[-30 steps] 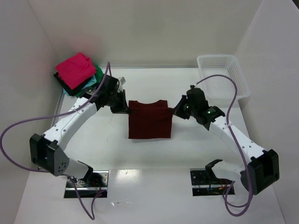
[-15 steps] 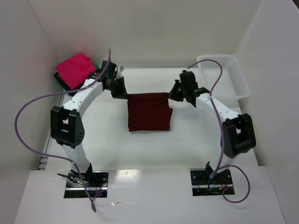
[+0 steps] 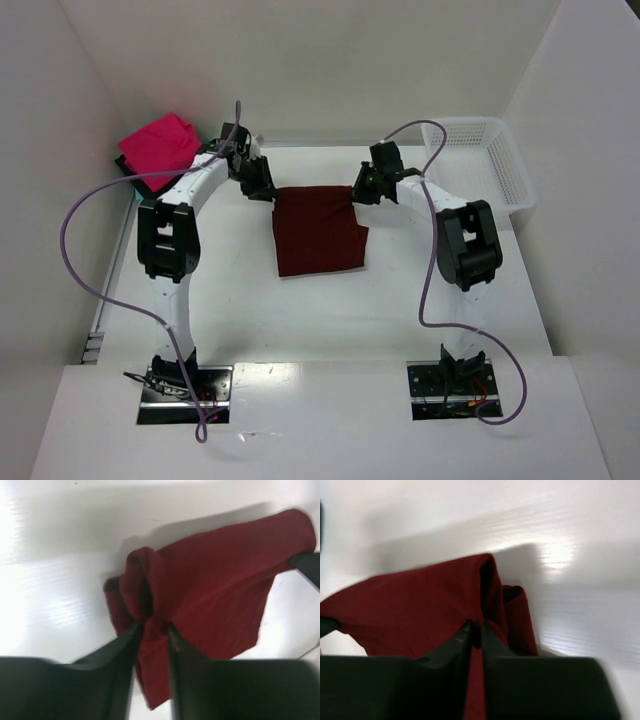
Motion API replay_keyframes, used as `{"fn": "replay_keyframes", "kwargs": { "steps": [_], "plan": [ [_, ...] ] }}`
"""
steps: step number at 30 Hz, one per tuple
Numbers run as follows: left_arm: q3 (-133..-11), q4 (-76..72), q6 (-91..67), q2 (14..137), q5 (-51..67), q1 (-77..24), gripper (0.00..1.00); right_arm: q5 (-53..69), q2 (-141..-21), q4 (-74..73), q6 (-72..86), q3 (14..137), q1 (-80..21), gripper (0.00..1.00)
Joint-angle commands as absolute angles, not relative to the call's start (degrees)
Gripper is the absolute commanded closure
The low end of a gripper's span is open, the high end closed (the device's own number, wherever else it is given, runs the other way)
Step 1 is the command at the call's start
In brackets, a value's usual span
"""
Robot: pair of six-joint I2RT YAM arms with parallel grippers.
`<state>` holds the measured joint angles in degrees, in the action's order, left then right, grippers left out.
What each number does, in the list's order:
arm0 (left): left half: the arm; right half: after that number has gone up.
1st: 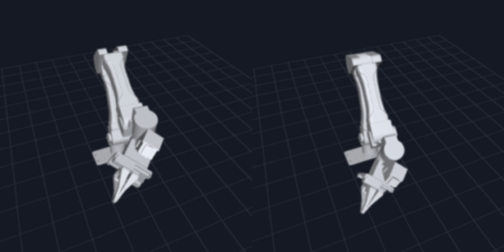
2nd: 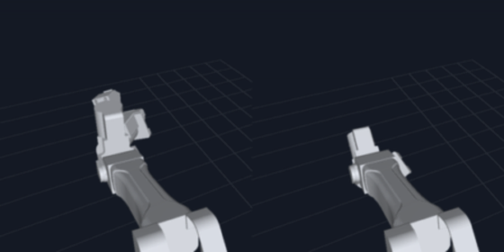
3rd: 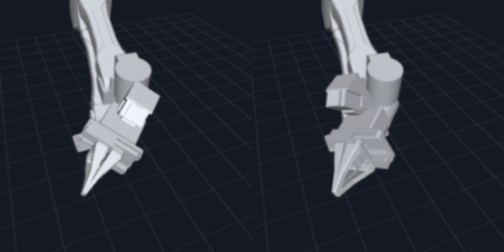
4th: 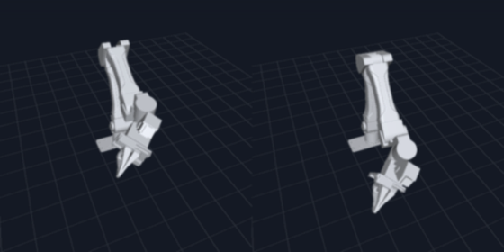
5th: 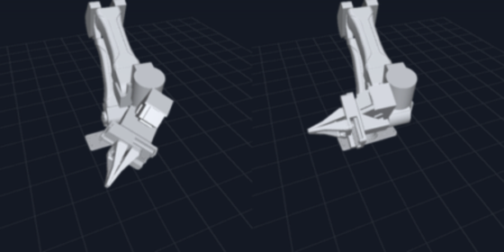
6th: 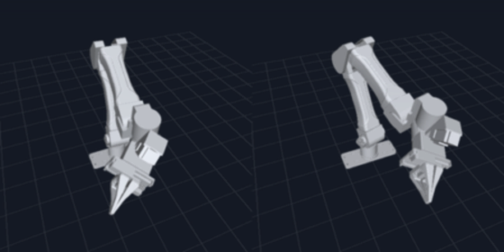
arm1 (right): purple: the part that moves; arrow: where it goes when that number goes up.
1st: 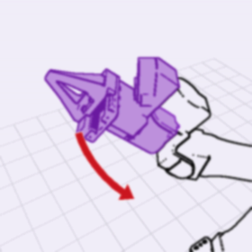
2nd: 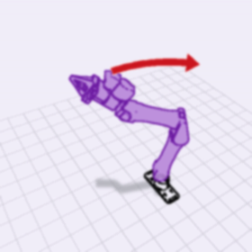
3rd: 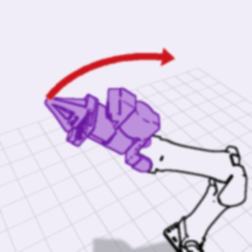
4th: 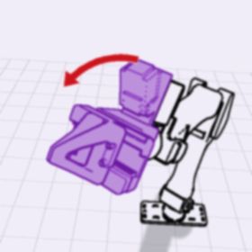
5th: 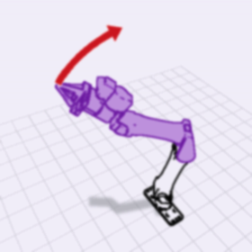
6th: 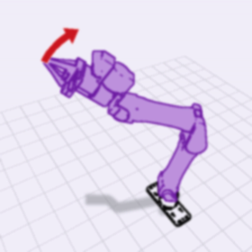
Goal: Fold and stack the t-shirts
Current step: Fold the long partially folded tshirt into a neat square
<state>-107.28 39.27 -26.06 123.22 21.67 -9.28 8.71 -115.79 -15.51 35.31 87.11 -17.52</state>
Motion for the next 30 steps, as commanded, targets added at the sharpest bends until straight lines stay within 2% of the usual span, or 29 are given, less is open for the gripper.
{"fn": "replay_keyframes", "kwargs": {
  "steps": [1,2,3,4,5,8,12,14,15,16,18,19,22,23,24,30],
  "plan": [
    [-110.0,39.9,-24.3,126.2,23.0,-8.2,0.60,8.5,-117.7,-16.0,33.9,90.3,-16.4,0.76],
    [-110.7,39.9,-24.3,126.2,23.0,-8.2,0.46,7.7,-118.2,-16.0,33.9,90.3,-16.3,0.55],
    [-111.3,39.4,-24.3,127.0,23.0,-7.7,0.34,7.1,-118.2,-16.0,33.9,90.3,-16.3,0.44],
    [-111.3,39.4,-24.3,127.0,22.2,-7.6,0.24,7.1,-118.2,-16.0,33.9,90.8,-16.3,0.34],
    [-112.1,39.4,-24.3,127.0,21.4,-7.0,0.20,6.4,-118.2,-16.0,33.9,90.8,-15.8,0.14],
    [-113.6,38.8,-24.8,125.8,18.8,-6.3,0.14,6.4,-118.2,-16.0,33.9,93.0,-15.3,0.07],
    [-112.7,35.9,-24.8,121.5,18.1,-5.1,0.14,4.5,-115.4,-16.0,31.9,94.6,-14.7,0.07],
    [-111.3,33.6,-24.8,120.9,21.1,-5.1,0.15,4.7,-114.9,-13.5,31.1,94.6,-14.7,0.19],
    [-110.1,32.9,-24.8,120.8,22.4,-5.1,0.25,5.3,-114.3,-12.7,31.1,94.6,-14.7,0.28],
    [-110.0,32.3,-25.5,120.8,24.6,-5.7,0.35,6.5,-114.3,-12.1,31.1,94.6,-14.7,0.47],
    [-109.2,31.0,-26.1,120.8,26.2,-6.7,0.57,8.3,-115.5,-11.4,31.1,94.6,-14.7,0.61],
    [-109.2,30.5,-26.1,120.8,26.2,-8.0,0.72,9.3,-117.0,-11.4,31.7,95.2,-14.7,0.76],
    [-107.8,29.2,-26.8,121.5,28.4,-10.4,0.85,13.5,-120.1,-11.4,32.4,96.3,-14.7,0.99],
    [-107.1,28.0,-26.8,121.5,28.9,-10.4,0.93,14.6,-120.8,-11.4,32.4,96.3,-14.7,1.00],
    [-105.6,27.3,-27.3,121.5,28.9,-11.2,0.96,15.1,-121.4,-11.4,33.0,96.3,-14.7,1.00],
    [-99.3,21.7,-30.1,122.7,26.7,-11.9,0.99,16.7,-125.9,-10.5,33.0,95.8,-14.7,1.00]
  ]
}}
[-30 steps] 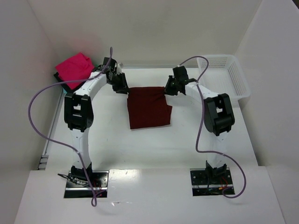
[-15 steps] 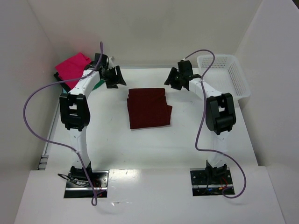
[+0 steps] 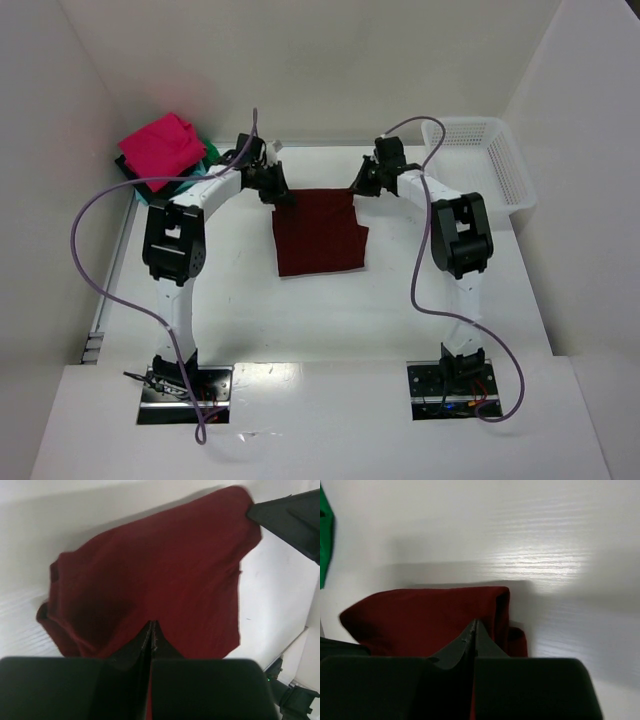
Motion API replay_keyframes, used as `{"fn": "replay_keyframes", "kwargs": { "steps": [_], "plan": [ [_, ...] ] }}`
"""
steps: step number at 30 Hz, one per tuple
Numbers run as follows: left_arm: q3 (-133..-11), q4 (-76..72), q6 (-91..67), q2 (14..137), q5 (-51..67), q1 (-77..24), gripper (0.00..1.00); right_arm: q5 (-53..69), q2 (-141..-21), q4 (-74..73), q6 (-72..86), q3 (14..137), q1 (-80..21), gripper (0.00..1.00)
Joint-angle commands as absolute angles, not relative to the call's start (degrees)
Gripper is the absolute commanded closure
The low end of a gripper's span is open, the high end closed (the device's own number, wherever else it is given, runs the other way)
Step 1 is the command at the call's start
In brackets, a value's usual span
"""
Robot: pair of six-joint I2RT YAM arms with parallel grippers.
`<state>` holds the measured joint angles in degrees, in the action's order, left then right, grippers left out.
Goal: Fold and stack the t-shirts
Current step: Fold the long partially folded tshirt into a neat square
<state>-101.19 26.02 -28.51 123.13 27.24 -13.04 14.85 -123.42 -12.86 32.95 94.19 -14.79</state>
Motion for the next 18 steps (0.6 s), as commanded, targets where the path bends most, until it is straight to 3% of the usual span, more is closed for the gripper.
{"fn": "replay_keyframes", "kwargs": {
  "steps": [1,14,18],
  "plan": [
    [-99.3,21.0,-30.1,123.6,25.8,-11.9,0.99,17.2,-126.7,-11.0,32.5,97.4,-14.7,1.00],
    [-100.3,19.9,-30.6,130.8,22.7,-10.2,0.99,17.7,-135.5,-13.4,31.4,107.6,-14.7,0.99],
    [-100.8,20.5,-30.1,130.0,22.1,-10.2,0.90,17.1,-136.1,-15.2,30.2,111.9,-14.7,0.98]
  ]
}}
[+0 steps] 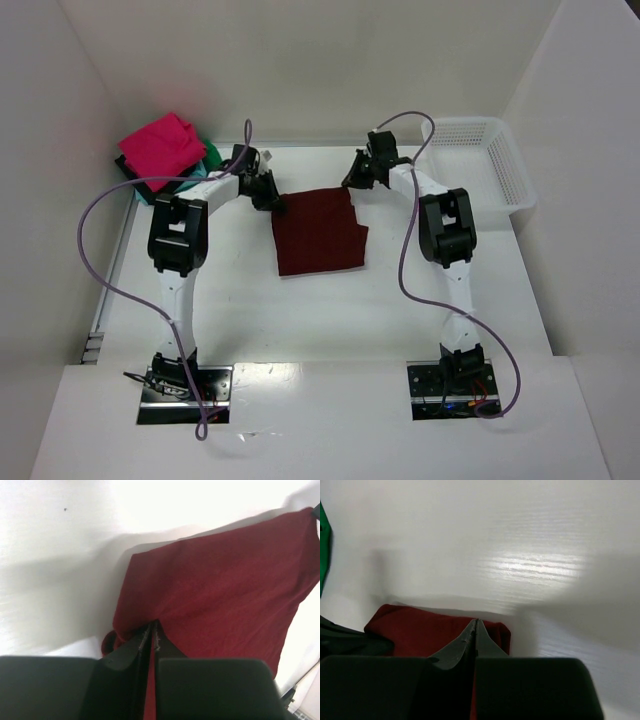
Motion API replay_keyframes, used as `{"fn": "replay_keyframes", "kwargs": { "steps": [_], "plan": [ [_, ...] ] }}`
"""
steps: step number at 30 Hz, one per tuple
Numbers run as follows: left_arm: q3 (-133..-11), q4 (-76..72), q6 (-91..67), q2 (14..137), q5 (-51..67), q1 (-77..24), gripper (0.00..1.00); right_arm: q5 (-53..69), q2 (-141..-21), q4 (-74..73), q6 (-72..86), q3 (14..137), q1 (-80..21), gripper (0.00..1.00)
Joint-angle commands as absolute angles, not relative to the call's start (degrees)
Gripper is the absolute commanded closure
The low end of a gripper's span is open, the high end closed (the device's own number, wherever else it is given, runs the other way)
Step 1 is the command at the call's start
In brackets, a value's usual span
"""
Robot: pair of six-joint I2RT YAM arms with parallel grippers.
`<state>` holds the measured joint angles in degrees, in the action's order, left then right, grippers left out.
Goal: Fold and stack the t-shirts
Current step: Fold the long partially folded tshirt into a neat square, then put the neatly folded tshirt into the corner of the board with the left arm
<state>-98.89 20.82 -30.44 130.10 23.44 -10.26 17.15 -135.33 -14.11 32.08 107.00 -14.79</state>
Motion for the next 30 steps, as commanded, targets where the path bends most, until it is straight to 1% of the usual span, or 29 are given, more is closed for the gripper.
{"fn": "replay_keyframes", "kwargs": {
  "steps": [1,2,3,4,5,6,7,8,9,10,11,13,15,16,17,18,19,20,21,22,26,30],
  "plan": [
    [-100.8,20.5,-29.5,129.3,22.1,-10.2,0.87,16.4,-136.1,-16.8,30.1,112.8,-14.7,0.98],
    [-100.8,21.3,-29.0,127.7,21.4,-9.7,0.83,16.4,-134.9,-17.4,29.4,113.8,-14.7,0.96],
    [-100.8,21.3,-29.0,126.7,20.6,-9.7,0.78,15.9,-134.1,-18.0,28.7,115.4,-14.7,0.87],
    [-100.8,22.1,-28.3,125.5,20.0,-9.7,0.74,15.9,-133.2,-18.8,28.7,115.9,-14.7,0.84],
    [-100.8,22.7,-27.8,123.0,19.5,-9.7,0.61,15.9,-131.9,-18.8,28.0,115.9,-14.7,0.81],
    [-100.3,22.7,-27.8,121.4,19.0,-9.7,0.52,15.0,-129.1,-18.8,27.4,115.9,-14.7,0.70],
    [-99.6,22.7,-27.8,119.7,18.2,-9.7,0.42,13.4,-127.5,-19.4,27.4,115.9,-14.7,0.63],
    [-98.5,22.7,-27.8,116.1,17.7,-9.7,0.25,12.8,-126.0,-19.4,26.6,115.3,-14.7,0.54],
    [-95.9,22.7,-27.8,114.3,17.7,-9.7,0.18,12.3,-122.6,-19.4,26.0,113.4,-14.7,0.48],
    [-94.5,22.7,-27.8,112.5,16.4,-9.1,0.12,11.2,-120.9,-19.4,26.0,112.1,-14.7,0.40],
    [-93.1,22.7,-27.8,108.9,16.3,-9.1,0.07,11.2,-119.2,-19.4,25.5,110.7,-14.7,0.37],
    [-88.5,22.1,-28.6,105.9,15.7,-9.1,0.03,10.6,-114.1,-18.4,25.5,104.6,-14.7,0.33],
    [-85.4,22.1,-29.3,101.9,15.7,-9.1,0.01,11.2,-111.1,-16.6,26.1,97.9,-14.7,0.37],
    [-83.7,22.1,-29.3,100.7,15.2,-9.1,0.01,11.2,-108.7,-15.9,26.1,95.6,-14.7,0.41],
    [-82.0,21.5,-30.1,98.9,15.2,-9.1,0.01,11.7,-107.8,-15.9,26.1,93.5,-14.7,0.56],
    [-78.7,21.5,-30.1,98.2,15.2,-9.1,0.01,11.7,-107.2,-15.2,26.6,90.1,-15.2,0.67],
    [-77.2,21.5,-30.8,98.2,15.2,-9.7,0.01,11.7,-107.2,-15.2,26.6,88.9,-15.2,0.80],
    [-75.6,21.5,-31.5,97.4,15.2,-9.7,0.01,11.7,-106.7,-15.7,26.6,87.8,-15.8,0.99],
    [-74.0,21.5,-32.1,96.7,15.2,-9.7,0.01,12.3,-106.7,-15.7,26.6,86.1,-16.7,1.00],
    [-70.4,20.7,-33.4,96.7,15.2,-10.3,0.01,12.3,-106.7,-15.7,27.2,85.3,-17.2,1.00],
    [-63.4,16.5,-37.0,95.3,15.2,-11.4,0.01,13.0,-108.1,-15.7,27.2,82.9,-20.6,1.00],
    [-61.9,14.4,-37.8,96.6,15.2,-11.4,0.01,13.5,-112.1,-15.7,27.2,82.3,-23.2,1.00]
  ]
}}
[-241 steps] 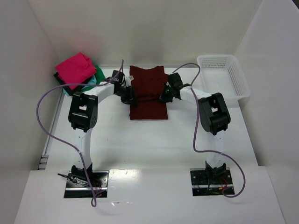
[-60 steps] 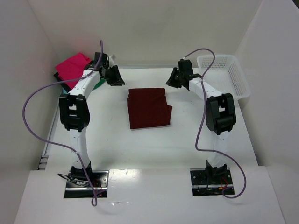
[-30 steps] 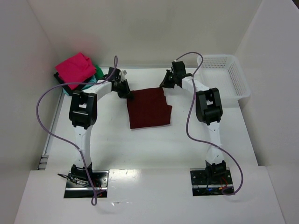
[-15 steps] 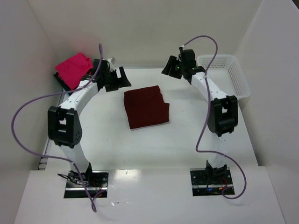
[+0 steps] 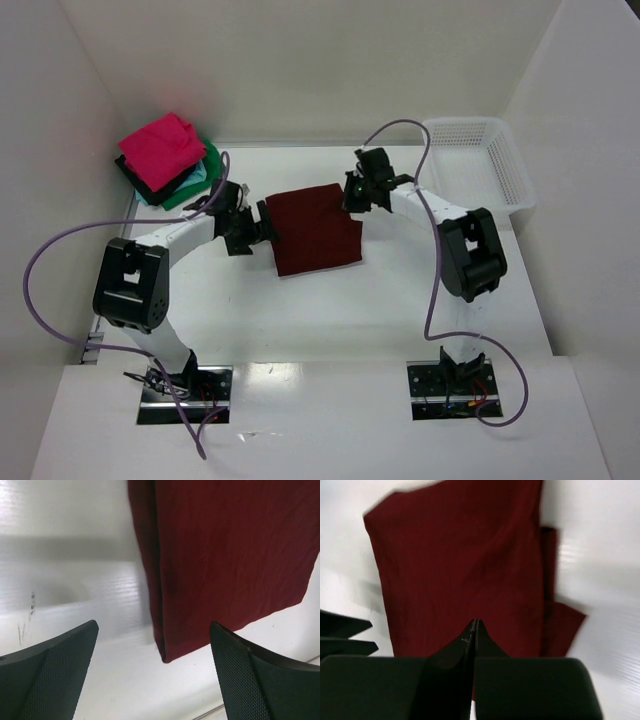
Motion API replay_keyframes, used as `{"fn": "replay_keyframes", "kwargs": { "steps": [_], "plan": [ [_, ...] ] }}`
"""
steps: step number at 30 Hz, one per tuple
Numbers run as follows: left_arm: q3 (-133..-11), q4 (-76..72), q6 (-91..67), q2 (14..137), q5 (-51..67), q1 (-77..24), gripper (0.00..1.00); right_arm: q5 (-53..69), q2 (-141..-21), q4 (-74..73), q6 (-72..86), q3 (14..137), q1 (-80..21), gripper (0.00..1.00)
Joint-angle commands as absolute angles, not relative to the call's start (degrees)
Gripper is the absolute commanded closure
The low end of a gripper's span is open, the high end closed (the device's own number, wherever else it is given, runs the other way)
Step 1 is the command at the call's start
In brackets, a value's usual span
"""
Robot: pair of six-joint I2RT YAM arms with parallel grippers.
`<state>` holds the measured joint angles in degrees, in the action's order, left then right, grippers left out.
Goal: Fold and stack the t-shirts
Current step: Put the neatly folded tshirt into the corner of the board with the left arm
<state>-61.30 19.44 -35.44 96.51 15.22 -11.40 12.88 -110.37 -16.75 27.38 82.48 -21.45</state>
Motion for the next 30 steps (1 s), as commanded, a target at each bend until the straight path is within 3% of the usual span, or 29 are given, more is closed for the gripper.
{"fn": "replay_keyframes", "kwargs": {
  "steps": [1,11,19,30],
  "plan": [
    [-61.9,13.9,-37.8,96.6,14.7,-11.4,0.01,13.5,-112.8,-16.3,27.2,82.9,-23.7,1.00],
    [-59.0,5.5,-40.8,104.9,15.4,-11.4,0.01,11.6,-116.6,-16.9,26.5,82.9,-23.7,1.00],
    [-54.5,-3.4,-48.7,104.9,12.5,-12.1,0.02,10.1,-117.8,-17.4,26.5,82.9,-23.7,1.00],
    [-57.6,-4.0,-54.2,113.2,11.5,-17.4,0.02,11.2,-122.3,-17.5,27.0,83.9,-23.7,1.00]
  ]
}}
